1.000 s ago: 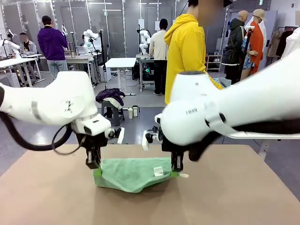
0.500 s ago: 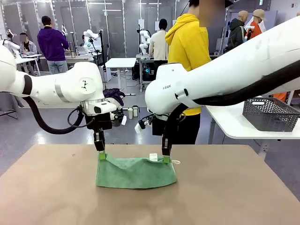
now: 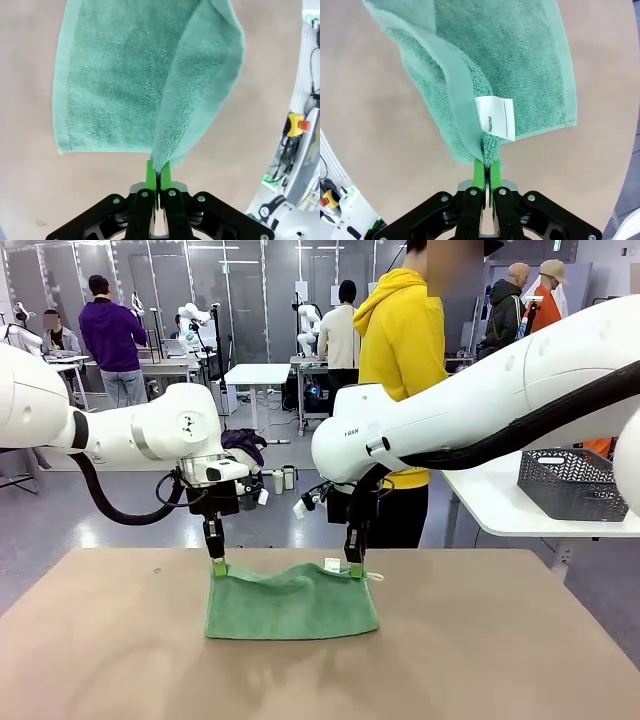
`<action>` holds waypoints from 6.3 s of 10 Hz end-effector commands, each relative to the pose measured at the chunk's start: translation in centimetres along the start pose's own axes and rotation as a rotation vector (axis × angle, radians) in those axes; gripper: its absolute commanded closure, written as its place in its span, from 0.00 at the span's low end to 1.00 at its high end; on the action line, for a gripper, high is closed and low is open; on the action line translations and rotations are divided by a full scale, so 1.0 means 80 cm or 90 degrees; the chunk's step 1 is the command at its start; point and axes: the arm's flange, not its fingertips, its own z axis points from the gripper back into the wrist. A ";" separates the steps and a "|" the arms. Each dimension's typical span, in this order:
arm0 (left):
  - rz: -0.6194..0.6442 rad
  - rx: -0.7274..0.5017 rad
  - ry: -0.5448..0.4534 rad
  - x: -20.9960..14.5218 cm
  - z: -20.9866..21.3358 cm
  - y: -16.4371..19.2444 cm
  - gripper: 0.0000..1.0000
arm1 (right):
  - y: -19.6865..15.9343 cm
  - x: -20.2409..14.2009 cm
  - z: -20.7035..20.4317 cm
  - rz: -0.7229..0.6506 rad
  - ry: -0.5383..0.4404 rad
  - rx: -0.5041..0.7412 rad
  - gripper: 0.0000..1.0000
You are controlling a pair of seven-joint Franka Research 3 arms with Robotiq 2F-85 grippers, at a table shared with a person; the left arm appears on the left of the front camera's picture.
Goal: Fold the towels and place them in the basket.
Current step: When a person lays out a Towel with hook on the table, fold it in half twice.
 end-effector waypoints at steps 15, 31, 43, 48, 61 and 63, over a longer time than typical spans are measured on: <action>0.001 -0.011 0.062 -0.005 -0.032 0.077 0.96 | -0.109 -0.004 -0.048 -0.045 0.007 0.031 0.95; -0.115 0.092 0.006 -0.028 -0.027 0.055 0.00 | -0.087 -0.012 -0.033 0.047 -0.016 -0.062 0.00; 0.086 0.150 -0.069 -0.051 -0.005 -0.004 0.00 | -0.040 -0.022 -0.020 -0.210 -0.070 -0.074 0.00; 0.304 0.264 -0.183 -0.152 -0.027 -0.141 0.00 | -0.011 -0.027 -0.038 -0.546 -0.169 -0.120 0.00; 0.209 0.290 -0.231 -0.220 -0.009 -0.237 0.00 | -0.057 -0.042 -0.063 -0.687 -0.150 -0.060 0.00; 0.209 0.290 -0.231 -0.220 -0.009 -0.237 0.00 | -0.066 -0.044 -0.075 -0.746 -0.137 -0.048 0.00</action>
